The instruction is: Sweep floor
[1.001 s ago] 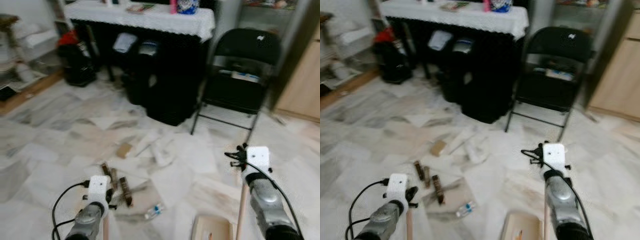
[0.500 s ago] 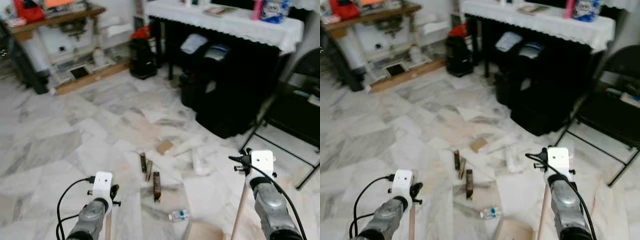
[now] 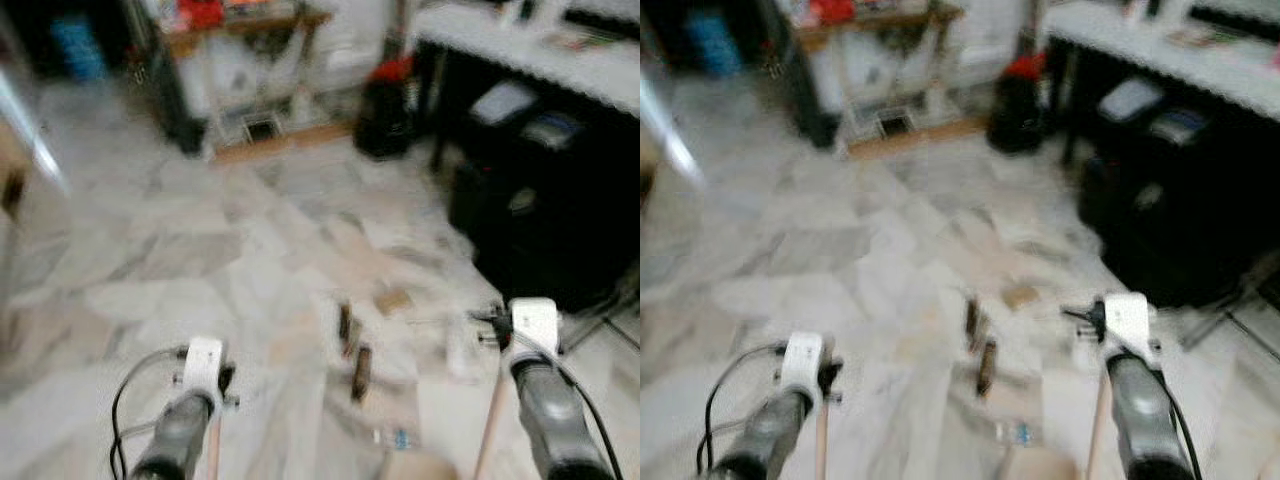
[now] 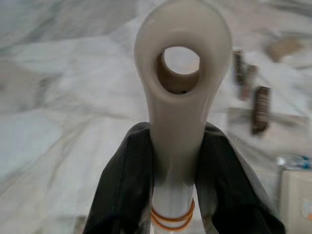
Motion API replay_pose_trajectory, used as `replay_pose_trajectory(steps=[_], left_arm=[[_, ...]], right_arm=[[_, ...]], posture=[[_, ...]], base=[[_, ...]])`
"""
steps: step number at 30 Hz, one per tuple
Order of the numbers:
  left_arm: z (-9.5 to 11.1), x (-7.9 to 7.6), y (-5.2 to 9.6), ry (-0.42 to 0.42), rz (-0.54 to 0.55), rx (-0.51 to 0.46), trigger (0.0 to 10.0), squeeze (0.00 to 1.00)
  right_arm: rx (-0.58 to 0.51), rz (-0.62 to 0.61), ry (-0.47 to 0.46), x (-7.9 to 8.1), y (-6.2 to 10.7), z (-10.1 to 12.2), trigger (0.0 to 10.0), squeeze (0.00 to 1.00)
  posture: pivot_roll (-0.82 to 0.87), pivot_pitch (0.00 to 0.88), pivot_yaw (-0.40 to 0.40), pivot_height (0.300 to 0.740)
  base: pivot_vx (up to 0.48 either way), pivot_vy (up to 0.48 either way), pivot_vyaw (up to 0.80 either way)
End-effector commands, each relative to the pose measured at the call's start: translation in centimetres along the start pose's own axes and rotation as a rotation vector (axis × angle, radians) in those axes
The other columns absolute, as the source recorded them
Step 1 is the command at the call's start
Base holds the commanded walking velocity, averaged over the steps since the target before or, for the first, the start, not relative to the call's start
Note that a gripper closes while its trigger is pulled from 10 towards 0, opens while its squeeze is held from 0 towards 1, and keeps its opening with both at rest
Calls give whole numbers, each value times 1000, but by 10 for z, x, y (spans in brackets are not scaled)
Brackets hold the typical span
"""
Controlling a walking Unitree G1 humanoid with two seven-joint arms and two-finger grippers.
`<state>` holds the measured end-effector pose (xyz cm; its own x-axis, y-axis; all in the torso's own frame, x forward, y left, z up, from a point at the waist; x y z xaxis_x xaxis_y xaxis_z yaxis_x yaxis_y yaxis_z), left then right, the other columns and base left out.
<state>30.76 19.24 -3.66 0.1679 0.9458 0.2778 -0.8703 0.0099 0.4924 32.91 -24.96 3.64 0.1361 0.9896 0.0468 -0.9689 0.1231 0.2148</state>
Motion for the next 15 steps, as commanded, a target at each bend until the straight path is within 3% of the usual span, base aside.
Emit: replay_pose_trajectory(steps=[1, 3, 7, 15], left_arm=[[-16, -9, 4, 20, -22, 55, 10000, 0], [-16, -9, 5, 19, -23, 56, 10000, 0], [-17, -9, 5, 4, -24, 55, 10000, 0], [-18, -13, 5, 5, -24, 56, 10000, 0]], right_arm=[[-29, -8, 3, -5, -1, 10, 10000, 0], [-34, -1, -7, -4, -1, 10, 10000, 0], [-41, 12, -60, -4, 0, 11, 10000, 0], [-21, 26, -61, -4, -1, 9, 10000, 0]], posture=[[-162, 0, 19, 740], [-162, 0, 20, 740], [-160, 0, 19, 740], [-159, 0, 3, 740]], base=[[0, 0, 800], [0, 0, 800], [0, 0, 0], [0, -320, 0]])
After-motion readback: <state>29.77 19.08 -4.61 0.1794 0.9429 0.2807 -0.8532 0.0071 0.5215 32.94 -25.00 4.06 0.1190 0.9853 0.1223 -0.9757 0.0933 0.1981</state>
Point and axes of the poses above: a point about 5 cm out from each wrist's last joint towards the gripper, its own y axis pointing back from the gripper into the wrist, its own z axis along the axis of the wrist's last joint, x = y × z, the point moved 4 cm from there along -y, pointing out of the wrist towards the gripper, and after that the axes turned 14 degrees about -y, right-handed, at the moved point
